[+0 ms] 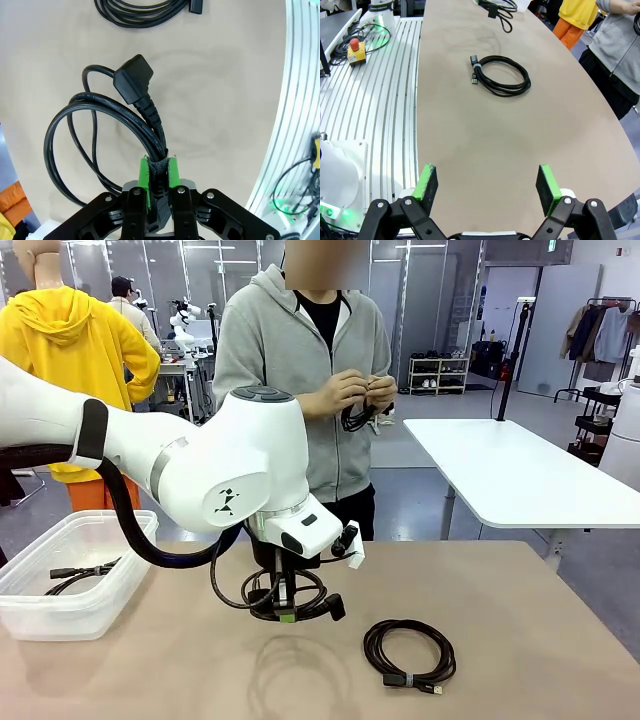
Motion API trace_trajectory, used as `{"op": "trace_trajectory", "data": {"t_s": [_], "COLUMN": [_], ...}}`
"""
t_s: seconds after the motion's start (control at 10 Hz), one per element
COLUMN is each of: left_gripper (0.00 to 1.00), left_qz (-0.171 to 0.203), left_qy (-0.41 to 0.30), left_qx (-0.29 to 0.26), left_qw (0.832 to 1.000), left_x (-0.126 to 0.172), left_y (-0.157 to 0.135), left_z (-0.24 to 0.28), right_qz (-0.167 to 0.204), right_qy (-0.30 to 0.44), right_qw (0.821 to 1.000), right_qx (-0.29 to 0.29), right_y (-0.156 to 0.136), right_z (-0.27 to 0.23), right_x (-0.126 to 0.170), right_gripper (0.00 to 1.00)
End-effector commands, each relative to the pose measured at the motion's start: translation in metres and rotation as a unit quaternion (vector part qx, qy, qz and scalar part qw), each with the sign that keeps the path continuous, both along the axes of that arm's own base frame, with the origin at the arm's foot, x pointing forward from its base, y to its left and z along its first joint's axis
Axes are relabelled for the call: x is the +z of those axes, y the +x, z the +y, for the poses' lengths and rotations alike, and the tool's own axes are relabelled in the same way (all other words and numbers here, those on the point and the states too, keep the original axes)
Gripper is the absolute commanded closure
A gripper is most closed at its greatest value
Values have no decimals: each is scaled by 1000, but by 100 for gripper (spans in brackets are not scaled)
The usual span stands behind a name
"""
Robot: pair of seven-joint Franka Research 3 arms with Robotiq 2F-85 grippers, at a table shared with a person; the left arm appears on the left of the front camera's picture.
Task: Organize and store the cables.
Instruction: Place the Power Cable into the Organizing box.
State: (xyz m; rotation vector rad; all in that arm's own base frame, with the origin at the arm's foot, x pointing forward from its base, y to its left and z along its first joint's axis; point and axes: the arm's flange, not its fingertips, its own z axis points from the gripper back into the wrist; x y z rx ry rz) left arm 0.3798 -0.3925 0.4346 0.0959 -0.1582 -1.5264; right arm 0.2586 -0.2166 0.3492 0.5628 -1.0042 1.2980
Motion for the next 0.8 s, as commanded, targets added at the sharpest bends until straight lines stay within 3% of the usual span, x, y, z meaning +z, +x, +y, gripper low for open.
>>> {"op": "trace_trajectory", "data": {"t_s": [0.0, 0.1, 0.4, 0.7], "left_gripper": [100, 83, 83, 83], "left_qz": [-8, 0, -15, -68], "left_qy": [-10, 0, -24, -46], "left_qx": [4, 0, -30, -31], "left_qw": [1000, 1000, 999, 996], "left_x": [5, 0, 50, 90], "left_y": [-1, 0, 21, 27], "left_z": [-1, 0, 76, 180], "right_qz": [6, 6, 6, 6], "right_qy": [6, 6, 6, 6], "right_qw": [1000, 1000, 1000, 1000], "right_qx": [-9, -9, -9, -9], "right_y": [1, 1, 1, 1], "right_z": [2, 2, 2, 2], "right_x": [4, 4, 4, 4], "right_gripper": [0, 0, 0, 0]}}
